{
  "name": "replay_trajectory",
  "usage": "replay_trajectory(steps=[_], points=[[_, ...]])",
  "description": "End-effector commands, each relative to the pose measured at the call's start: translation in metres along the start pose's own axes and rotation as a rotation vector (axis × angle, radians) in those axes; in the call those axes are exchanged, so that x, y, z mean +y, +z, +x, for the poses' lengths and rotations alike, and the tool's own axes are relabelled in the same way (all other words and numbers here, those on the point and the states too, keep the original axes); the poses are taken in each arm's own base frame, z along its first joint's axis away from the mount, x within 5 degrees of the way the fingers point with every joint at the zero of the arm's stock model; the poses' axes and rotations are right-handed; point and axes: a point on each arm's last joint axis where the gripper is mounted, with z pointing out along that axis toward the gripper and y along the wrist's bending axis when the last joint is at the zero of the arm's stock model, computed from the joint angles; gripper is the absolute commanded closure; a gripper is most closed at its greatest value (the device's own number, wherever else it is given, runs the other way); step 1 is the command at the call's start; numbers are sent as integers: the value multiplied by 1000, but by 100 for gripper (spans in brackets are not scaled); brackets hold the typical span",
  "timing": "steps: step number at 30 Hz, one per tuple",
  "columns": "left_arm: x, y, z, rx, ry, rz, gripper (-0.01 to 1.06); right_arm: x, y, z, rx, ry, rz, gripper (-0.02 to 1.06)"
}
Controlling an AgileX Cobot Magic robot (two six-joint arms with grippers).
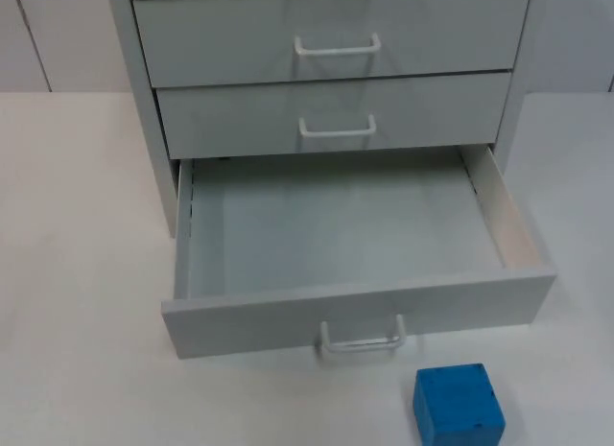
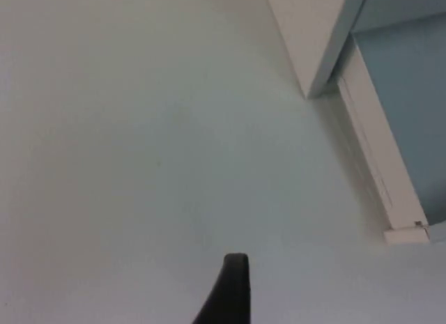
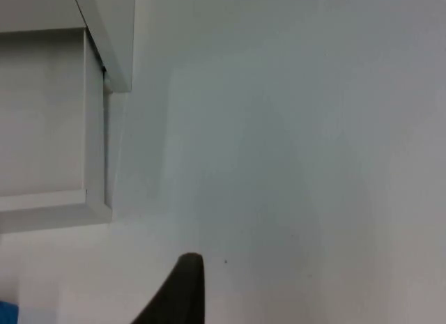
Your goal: Open the drawer with the left hand, place the block into the drawer with the right hand, then close the drawer with the left hand.
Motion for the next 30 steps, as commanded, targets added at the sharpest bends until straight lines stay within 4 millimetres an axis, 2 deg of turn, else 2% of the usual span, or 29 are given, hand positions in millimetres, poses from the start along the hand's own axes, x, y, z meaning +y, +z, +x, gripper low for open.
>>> replay_trajectory(steps=[1, 2, 5, 6, 7, 14, 27, 30], points=[[3, -10, 9, -47, -35, -18, 24, 0, 0, 0, -1, 5, -2, -1], [5, -13, 14, -56, -34, -34, 23, 0, 0, 0, -1, 10, -2, -1], [9, -23, 27, -92, -62, -76, 6, 0, 0, 0, -1, 15, -2, -1], [9, -23, 27, -92, -62, -76, 6, 0, 0, 0, -1, 15, -2, -1], [10, -24, 32, -96, -61, -90, 0, 0, 0, 0, -1, 15, -2, -1], [9, -26, 54, -121, -66, -97, 0, 1, 0, 0, -3, 23, -9, -1], [7, -44, 58, -231, -56, -103, 0, 2, -1, 2, 39, 33, -27, -1], [6, -47, 58, -246, -57, -100, 0, 10, -5, 0, 86, 107, -112, -1]])
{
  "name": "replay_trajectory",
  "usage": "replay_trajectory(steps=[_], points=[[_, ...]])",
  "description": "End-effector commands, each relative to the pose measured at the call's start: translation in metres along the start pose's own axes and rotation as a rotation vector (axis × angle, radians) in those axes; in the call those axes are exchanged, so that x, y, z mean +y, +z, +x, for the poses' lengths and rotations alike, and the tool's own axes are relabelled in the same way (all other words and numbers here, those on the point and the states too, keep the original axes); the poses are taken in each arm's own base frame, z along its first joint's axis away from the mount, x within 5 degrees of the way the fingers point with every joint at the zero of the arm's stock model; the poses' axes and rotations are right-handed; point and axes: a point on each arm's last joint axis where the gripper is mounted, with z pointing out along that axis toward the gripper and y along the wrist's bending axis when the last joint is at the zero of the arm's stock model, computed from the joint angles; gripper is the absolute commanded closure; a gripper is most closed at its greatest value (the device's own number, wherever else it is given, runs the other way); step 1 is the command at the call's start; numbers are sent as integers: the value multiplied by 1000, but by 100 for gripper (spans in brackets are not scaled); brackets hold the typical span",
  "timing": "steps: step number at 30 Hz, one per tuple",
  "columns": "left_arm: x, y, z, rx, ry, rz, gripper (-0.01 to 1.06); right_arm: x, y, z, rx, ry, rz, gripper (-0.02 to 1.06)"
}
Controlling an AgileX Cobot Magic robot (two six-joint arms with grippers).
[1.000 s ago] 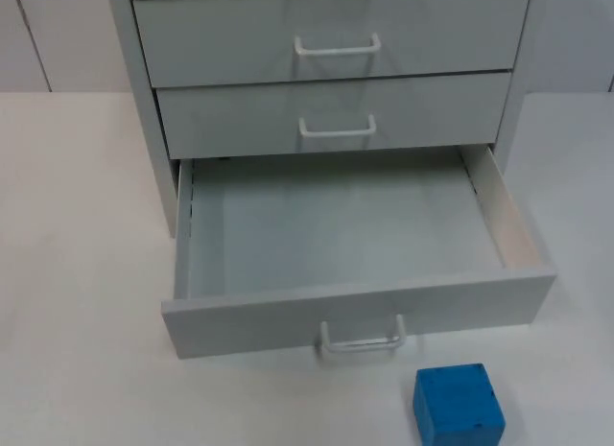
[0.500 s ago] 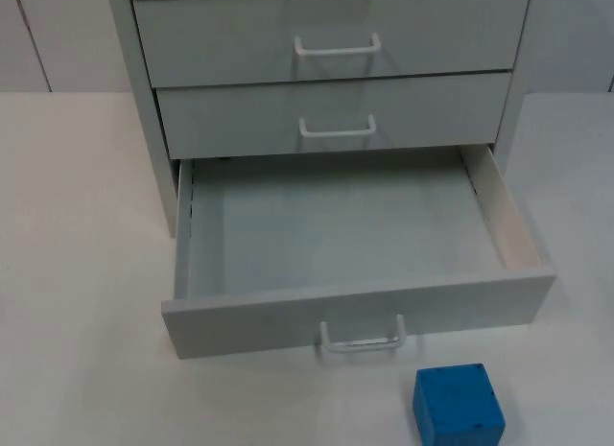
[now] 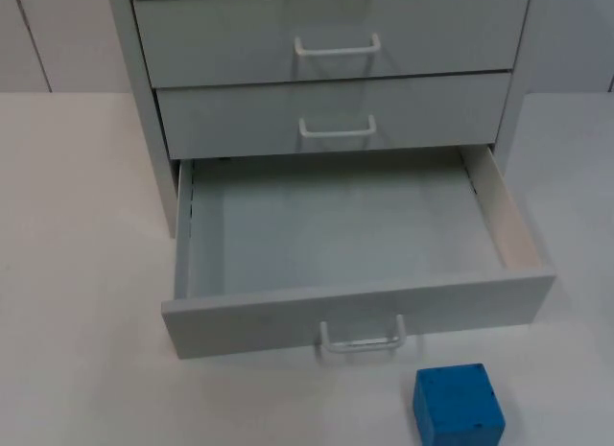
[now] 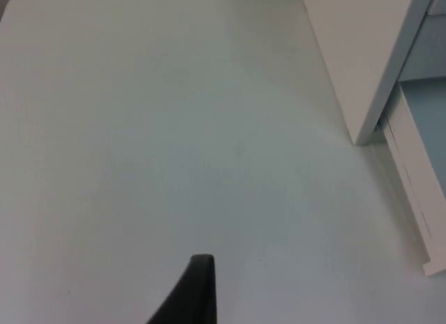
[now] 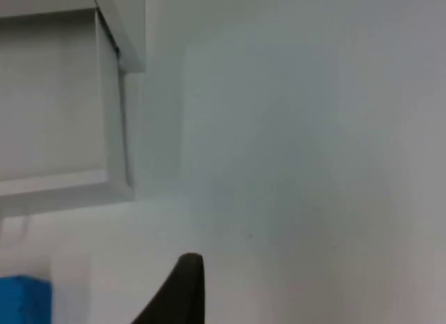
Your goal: Open the drawer with the left hand, place the block into the drawer with the right hand, then close the drawer with the left hand.
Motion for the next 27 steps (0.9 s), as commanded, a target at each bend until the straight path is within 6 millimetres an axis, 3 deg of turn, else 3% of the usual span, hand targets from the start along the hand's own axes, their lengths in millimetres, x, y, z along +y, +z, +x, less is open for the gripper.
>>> replay_trajectory(steps=[1, 7, 13, 17, 21, 22, 26, 27], points=[[0, -2, 0, -23, -10, -2, 0, 6, -3, -3, 27, 45, -67, -1], [-1, -3, 0, -34, -27, 12, 0, 17, 4, -5, 114, 45, -176, -1], [-2, -3, -1, -42, -38, 21, 0, 20, 27, 0, 292, 59, -196, 0], [-2, -3, -1, -42, -44, 26, 0, 33, 43, 2, 372, -3, -236, 0], [-2, -3, -1, -42, -44, 26, 0, 78, 63, 10, 424, -126, -339, 0], [-2, -3, -1, -42, -44, 26, 0, 78, 63, 10, 424, -126, -339, 0], [-2, -3, -1, -42, -44, 26, 0, 122, 77, 27, 418, -186, -316, 0], [-2, -3, -1, -42, -44, 26, 0, 122, 77, 27, 418, -186, -316, 0]])
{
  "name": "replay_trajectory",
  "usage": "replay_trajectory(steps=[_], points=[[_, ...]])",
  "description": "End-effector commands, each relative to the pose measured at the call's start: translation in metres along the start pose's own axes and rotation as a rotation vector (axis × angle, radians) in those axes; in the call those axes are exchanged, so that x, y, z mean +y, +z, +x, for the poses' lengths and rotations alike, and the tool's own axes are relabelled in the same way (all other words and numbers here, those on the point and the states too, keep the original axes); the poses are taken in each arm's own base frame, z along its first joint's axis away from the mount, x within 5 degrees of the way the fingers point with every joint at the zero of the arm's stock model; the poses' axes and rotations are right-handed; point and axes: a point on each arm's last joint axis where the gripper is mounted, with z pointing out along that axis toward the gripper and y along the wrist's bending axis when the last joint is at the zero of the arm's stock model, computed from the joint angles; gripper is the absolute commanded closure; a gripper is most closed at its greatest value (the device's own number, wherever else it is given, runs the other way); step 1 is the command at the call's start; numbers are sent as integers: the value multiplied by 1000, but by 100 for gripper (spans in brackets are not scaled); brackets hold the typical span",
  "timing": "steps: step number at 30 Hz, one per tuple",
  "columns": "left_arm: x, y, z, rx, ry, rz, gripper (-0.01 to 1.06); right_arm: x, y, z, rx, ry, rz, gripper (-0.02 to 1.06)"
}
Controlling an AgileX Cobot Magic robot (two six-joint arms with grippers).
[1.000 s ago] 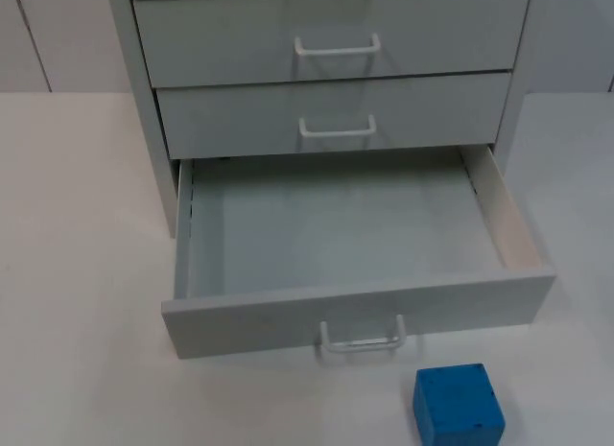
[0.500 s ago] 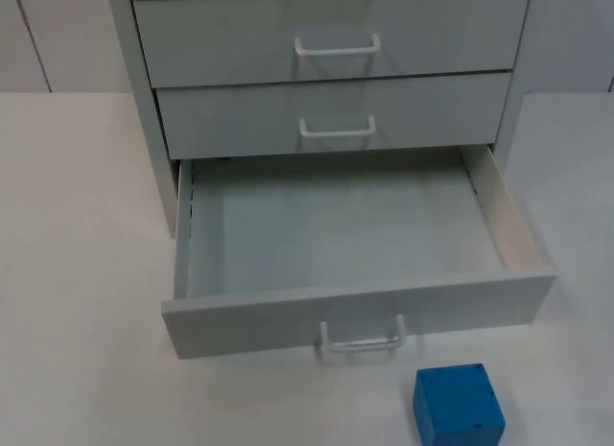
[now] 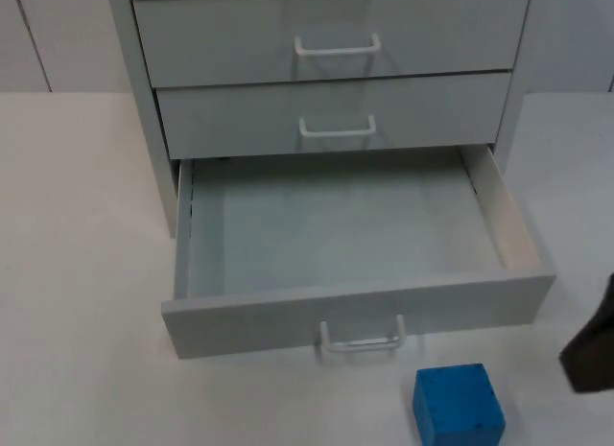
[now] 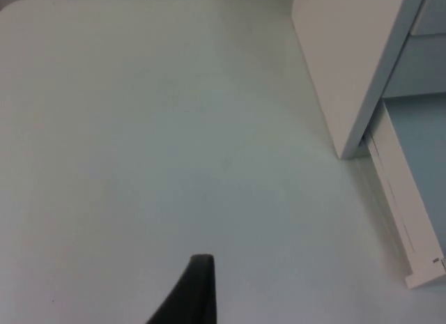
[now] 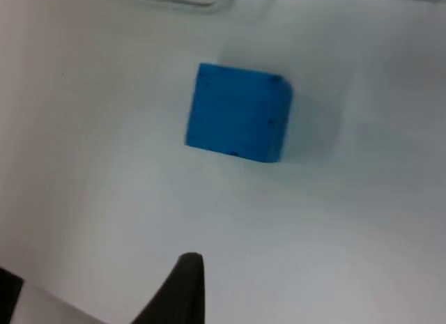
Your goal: Open the drawer with the left hand, place the block into the drawer with the right hand, then close the drawer with the left hand.
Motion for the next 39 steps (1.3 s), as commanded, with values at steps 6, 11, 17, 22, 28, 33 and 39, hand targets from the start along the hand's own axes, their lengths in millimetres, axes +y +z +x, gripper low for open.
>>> replay_trajectory(steps=[6, 11, 17, 22, 28, 33, 39], points=[[0, -1, 0, -18, -18, 4, 0, 42, 28, -4, 8, -48, 106, 0], [-1, -1, 0, -18, -22, 7, 0, 59, 45, -18, -32, -51, 177, 0], [-1, -1, -1, -21, -24, 8, 0, 61, 80, -24, -45, -13, 231, 0], [-1, -1, -1, -24, -29, 12, 0, 65, 106, -24, -45, 11, 209, 0], [-1, -1, -1, -26, -33, 15, 0, 65, 130, -22, -10, 1, 249, 0], [-1, -1, -1, -26, -33, 15, 0, 63, 142, -20, 17, 1, 272, 3], [-2, -1, -1, -26, -37, 18, 0, 66, 142, -23, 4, 9, 253, 7]])
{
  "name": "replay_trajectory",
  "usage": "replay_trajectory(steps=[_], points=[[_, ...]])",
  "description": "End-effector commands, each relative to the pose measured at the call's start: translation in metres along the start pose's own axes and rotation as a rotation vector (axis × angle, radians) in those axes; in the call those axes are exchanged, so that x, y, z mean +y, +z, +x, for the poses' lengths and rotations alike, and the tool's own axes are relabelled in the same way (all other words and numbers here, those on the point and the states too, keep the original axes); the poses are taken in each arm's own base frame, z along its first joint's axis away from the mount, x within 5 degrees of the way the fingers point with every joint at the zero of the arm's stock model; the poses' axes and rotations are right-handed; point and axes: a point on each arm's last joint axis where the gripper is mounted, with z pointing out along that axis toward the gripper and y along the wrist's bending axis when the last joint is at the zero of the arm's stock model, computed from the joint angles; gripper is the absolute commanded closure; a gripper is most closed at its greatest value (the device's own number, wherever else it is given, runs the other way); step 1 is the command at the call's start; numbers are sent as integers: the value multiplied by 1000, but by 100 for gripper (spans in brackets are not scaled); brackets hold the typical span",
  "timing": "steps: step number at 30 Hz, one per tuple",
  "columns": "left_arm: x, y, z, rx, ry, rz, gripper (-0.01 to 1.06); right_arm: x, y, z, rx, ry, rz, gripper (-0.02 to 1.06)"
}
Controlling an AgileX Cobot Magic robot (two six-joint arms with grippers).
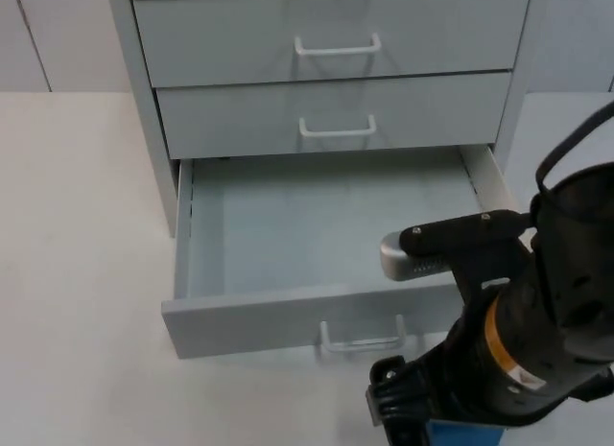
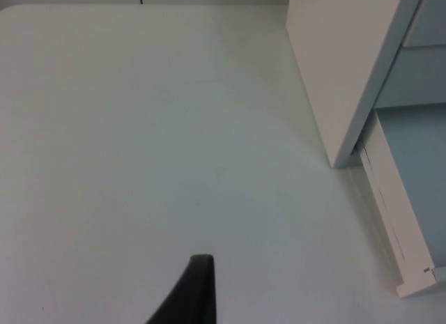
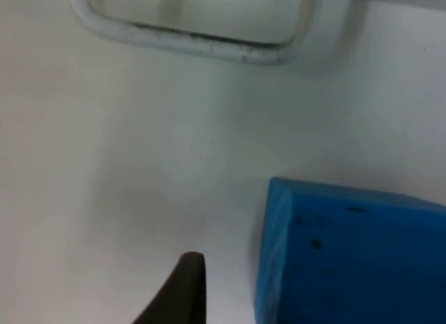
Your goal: Open the drawer with the left hand, place the block into the drawer with the right hand, then close the drawer with the left hand.
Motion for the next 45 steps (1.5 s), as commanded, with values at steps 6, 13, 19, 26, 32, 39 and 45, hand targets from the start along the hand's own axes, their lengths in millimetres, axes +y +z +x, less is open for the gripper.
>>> replay_trajectory(steps=[6, 13, 19, 26, 32, 39, 45], points=[[-1, -1, 0, -14, -23, 8, 0, 2, 0, -2, -10, 3, -9, 20], [-1, -1, 0, -14, -23, 8, 0, -1, 0, -1, -3, 30, 19, 58], [-1, -1, 0, -12, -23, 8, 0, -1, -1, -1, -5, 32, 20, 95], [-1, -1, 0, -12, -23, 8, 0, -7, -34, -12, -74, 17, -5, 105], [-1, -1, 0, -12, -23, 8, 0, -20, -96, -27, -232, -7, -79, 105], [-1, -1, 0, -14, -25, 9, 0, -32, -133, -33, -363, -29, -124, 105], [-1, -1, 0, -14, -25, 9, 0, -38, -133, -39, -406, -33, -95, 105]])
